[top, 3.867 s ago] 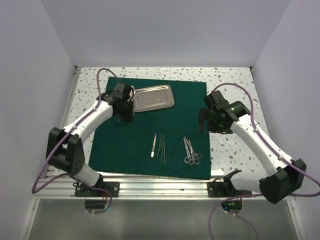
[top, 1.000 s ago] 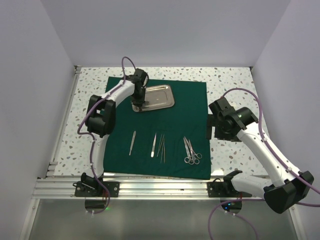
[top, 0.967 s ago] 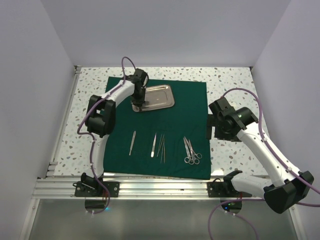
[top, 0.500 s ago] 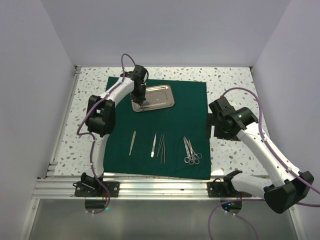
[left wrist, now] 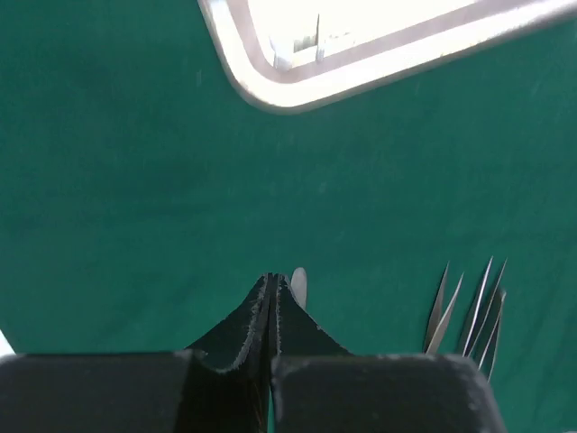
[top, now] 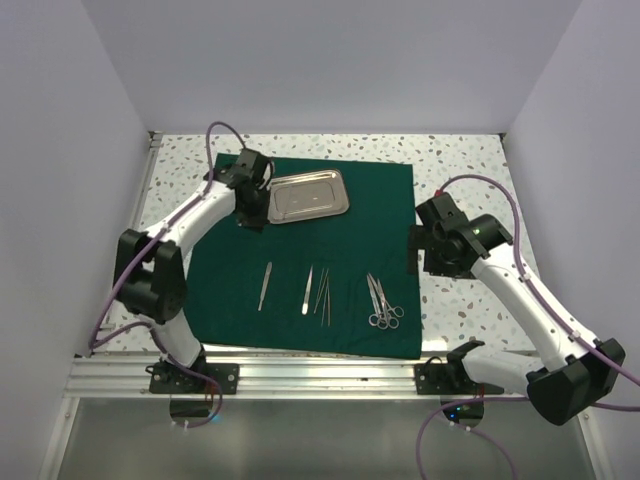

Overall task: Open and lay out the surgical kit
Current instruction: Pick up the medical item from the container.

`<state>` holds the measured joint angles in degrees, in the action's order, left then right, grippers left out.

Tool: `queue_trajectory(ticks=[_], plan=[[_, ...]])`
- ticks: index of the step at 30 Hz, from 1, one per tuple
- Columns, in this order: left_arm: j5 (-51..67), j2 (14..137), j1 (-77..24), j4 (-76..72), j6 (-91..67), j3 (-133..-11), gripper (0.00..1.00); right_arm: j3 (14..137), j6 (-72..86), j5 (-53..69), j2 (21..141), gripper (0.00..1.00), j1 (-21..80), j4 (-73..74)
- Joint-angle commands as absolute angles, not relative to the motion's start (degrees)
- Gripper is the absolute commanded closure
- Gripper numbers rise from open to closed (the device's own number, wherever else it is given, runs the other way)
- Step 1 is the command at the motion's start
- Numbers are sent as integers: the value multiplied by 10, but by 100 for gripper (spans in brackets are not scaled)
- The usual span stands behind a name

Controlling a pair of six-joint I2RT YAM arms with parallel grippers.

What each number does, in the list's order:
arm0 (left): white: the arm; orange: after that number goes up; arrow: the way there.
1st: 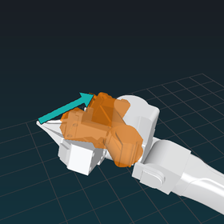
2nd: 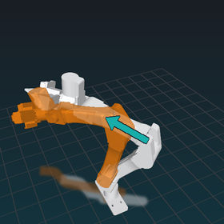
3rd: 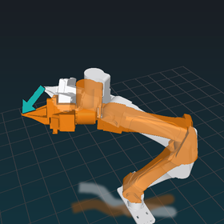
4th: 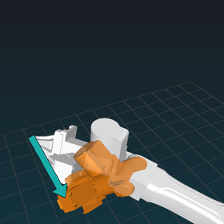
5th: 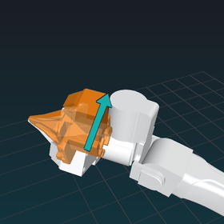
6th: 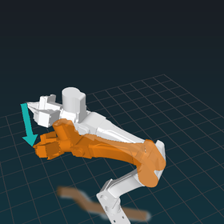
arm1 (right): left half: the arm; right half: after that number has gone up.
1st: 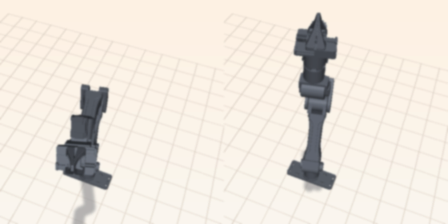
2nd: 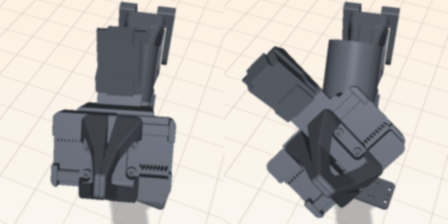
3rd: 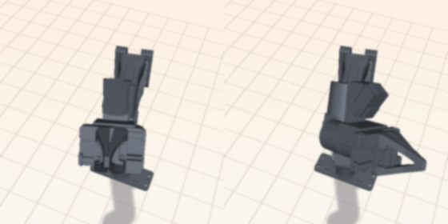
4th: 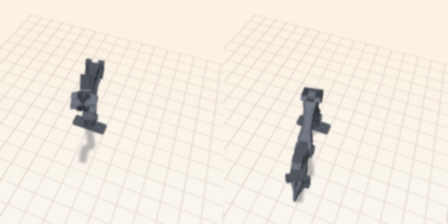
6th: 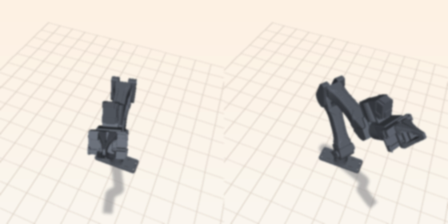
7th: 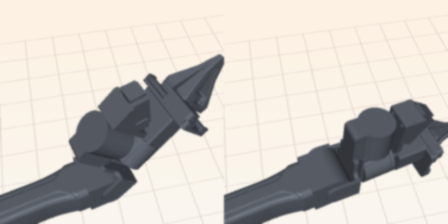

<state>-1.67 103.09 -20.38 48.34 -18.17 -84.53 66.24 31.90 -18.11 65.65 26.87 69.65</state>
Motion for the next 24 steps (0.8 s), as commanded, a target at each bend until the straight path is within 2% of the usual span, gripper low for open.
queue_trajectory(ticks=[1,3,4,6,17,24], plan=[[-4,958,-208,424,-201,-745,100,658,305,-163,663,2,265,672],[-3,952,-209,396,-211,-717,77,657,301,-156,670,2,266,668],[-3,959,-213,391,-214,-717,56,659,300,-152,671,2,265,669],[-11,977,-214,387,-221,-743,50,666,296,-152,677,2,265,674],[-64,1216,-210,432,-218,-1029,48,683,302,-176,658,2,266,717],[-75,1316,-205,464,-219,-1142,49,682,317,-194,649,2,265,743]])
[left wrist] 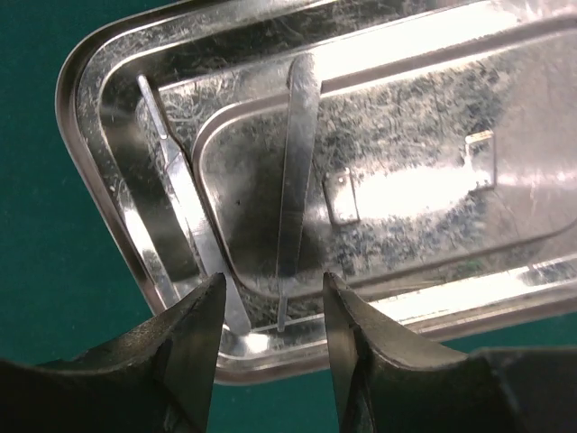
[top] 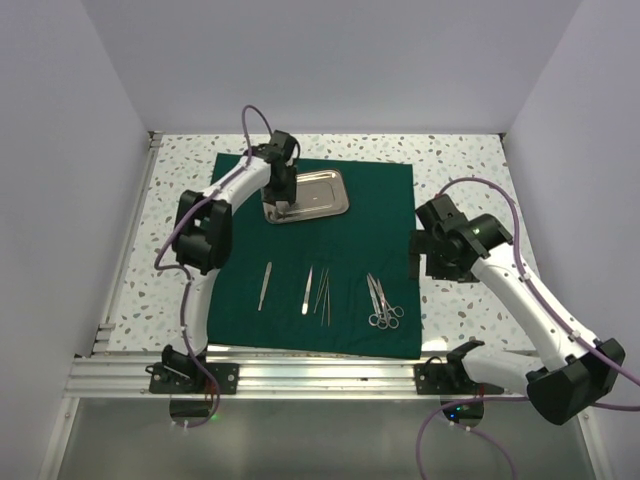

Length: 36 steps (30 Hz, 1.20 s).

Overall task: Open and lay out the surgical kit
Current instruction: Pick up the medical item from the container.

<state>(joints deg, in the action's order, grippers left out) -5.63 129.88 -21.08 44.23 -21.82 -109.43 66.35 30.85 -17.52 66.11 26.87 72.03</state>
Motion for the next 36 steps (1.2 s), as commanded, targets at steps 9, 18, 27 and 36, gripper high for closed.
queue_trajectory(ticks=[9,18,27,36], plan=[[-85,1360,-198,498,-222,-1187,50,687,316,-206,676,2,265,735],[-57,1346,-200,481,-232,-1070,52,691,300,-204,703,2,266,712],[-47,1340,-208,477,-258,-976,68,696,287,-207,712,2,265,705],[-40,1365,-209,473,-251,-967,93,687,284,-214,701,2,265,707]])
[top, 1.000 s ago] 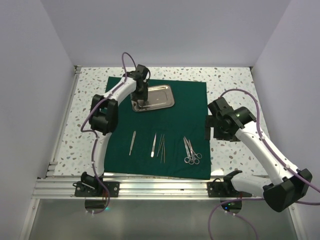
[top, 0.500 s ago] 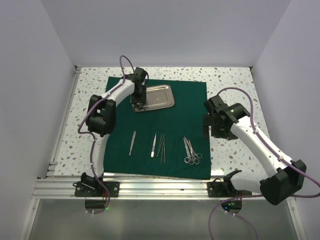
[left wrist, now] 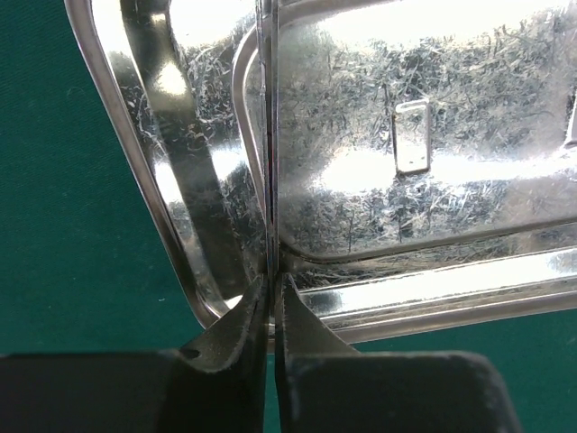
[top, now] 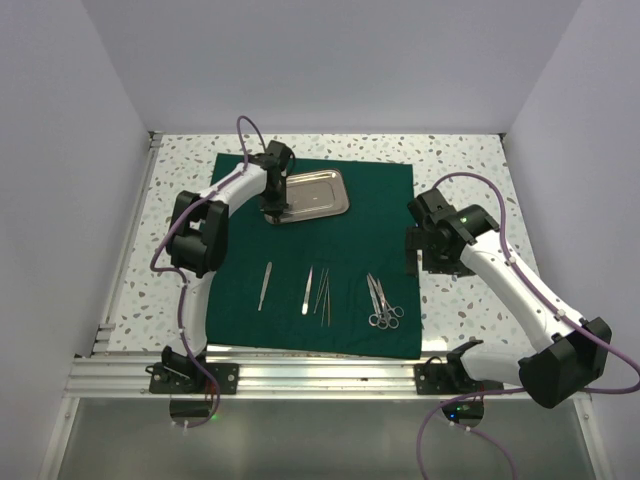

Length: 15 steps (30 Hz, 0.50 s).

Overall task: Open and lay out the surgical kit
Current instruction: Pick up the medical item from the container.

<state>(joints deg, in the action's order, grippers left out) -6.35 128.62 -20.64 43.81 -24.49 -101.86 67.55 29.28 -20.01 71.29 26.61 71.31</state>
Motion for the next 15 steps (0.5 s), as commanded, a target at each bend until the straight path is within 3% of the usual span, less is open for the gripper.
queue_trajectory(ticks=[1,3,15], plan=[[-40,1367,-208,475,-250,-969,94,687,285,-213,700,2,265,706],[-40,1368,-208,480,-247,-977,100,687,285,-211,700,2,265,707],[-47,1285,-208,515,-229,-1031,100,685,289,-200,692,2,264,700]])
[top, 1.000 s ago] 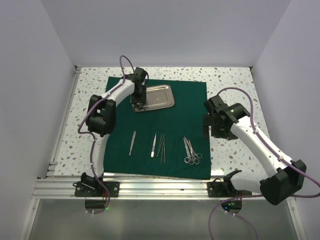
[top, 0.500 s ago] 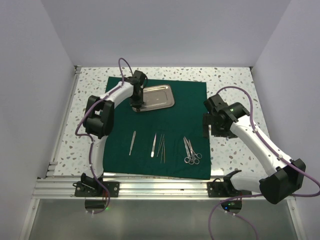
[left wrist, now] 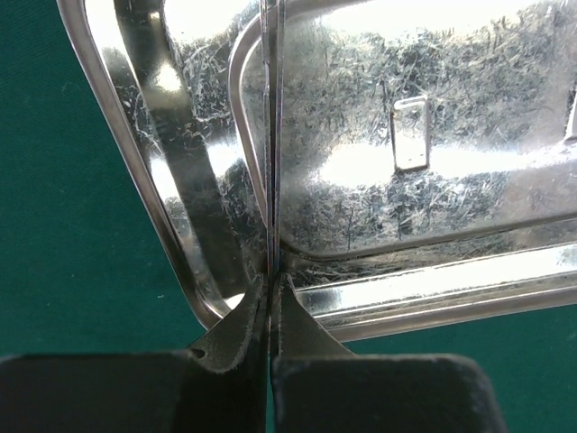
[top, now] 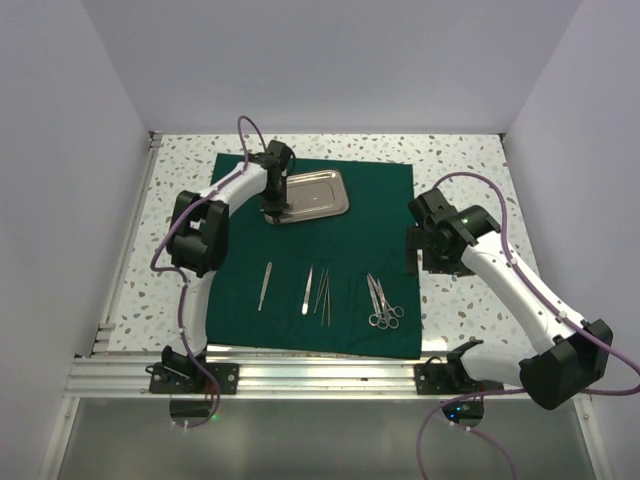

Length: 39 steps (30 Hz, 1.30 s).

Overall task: Open and lay out the surgical kit
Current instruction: Pick up the medical item from the container, then place the medical item in the surgical kit.

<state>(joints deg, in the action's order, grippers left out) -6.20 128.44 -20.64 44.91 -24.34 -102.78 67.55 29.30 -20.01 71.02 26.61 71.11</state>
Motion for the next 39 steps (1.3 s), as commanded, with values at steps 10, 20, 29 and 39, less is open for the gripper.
queue_trajectory(ticks=[10,20,29,39], plan=[[-48,1225,-208,541,-229,-1064,100,672,288,-185,674,2,265,694],[-53,1104,-210,540,-247,-945,100,656,278,-176,650,1,265,693],[-20,927,-256,483,-275,-711,100,638,269,-152,650,2,265,675],[-4,804,-336,458,-367,-506,100,621,255,-138,653,2,265,662]])
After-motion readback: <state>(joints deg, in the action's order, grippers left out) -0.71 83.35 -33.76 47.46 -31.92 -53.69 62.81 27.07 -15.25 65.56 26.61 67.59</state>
